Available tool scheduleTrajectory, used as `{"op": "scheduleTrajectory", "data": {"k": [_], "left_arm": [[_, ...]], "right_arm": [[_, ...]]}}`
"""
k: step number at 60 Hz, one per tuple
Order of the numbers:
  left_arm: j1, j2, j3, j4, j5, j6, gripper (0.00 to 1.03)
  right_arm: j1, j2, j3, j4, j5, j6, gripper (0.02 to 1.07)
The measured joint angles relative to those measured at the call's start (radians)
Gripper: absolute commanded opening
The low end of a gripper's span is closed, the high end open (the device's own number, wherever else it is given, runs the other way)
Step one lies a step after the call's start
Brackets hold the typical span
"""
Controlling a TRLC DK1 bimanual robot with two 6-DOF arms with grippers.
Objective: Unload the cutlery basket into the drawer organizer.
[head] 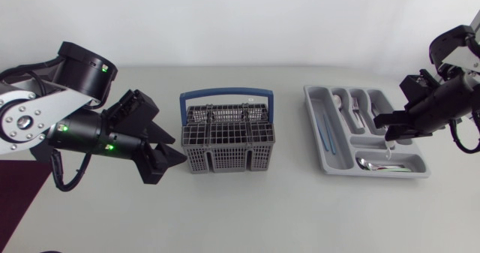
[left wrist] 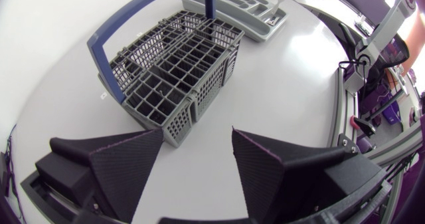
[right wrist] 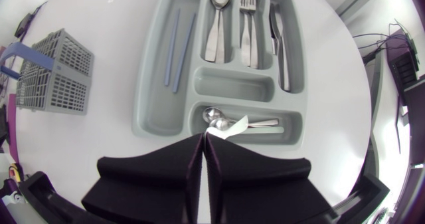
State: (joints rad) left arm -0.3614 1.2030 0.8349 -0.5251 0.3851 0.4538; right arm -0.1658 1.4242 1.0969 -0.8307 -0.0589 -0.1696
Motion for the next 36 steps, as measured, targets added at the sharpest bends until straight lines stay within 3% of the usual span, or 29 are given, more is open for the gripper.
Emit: {"op": "scheduleTrajectory", "data": {"k": [22,28,36], "left_arm": [[0.0,0.0,-0.01,0.0,0.0,0.0,0.91],[0.0,0.0,-0.01,0.0,0.0,0.0,0.91],[0.0,0.0,-0.01,0.0,0.0,0.0,0.91]], "right_arm": [[-0.068,0.13,-0.085,0.207,0.075,-0.01,0.09],[-0.027,0.171,-0.101,0.253,0.082,0.006,0.21],[0.016,0.22,-0.103,0.267,0.069,0.028,0.47]]}}
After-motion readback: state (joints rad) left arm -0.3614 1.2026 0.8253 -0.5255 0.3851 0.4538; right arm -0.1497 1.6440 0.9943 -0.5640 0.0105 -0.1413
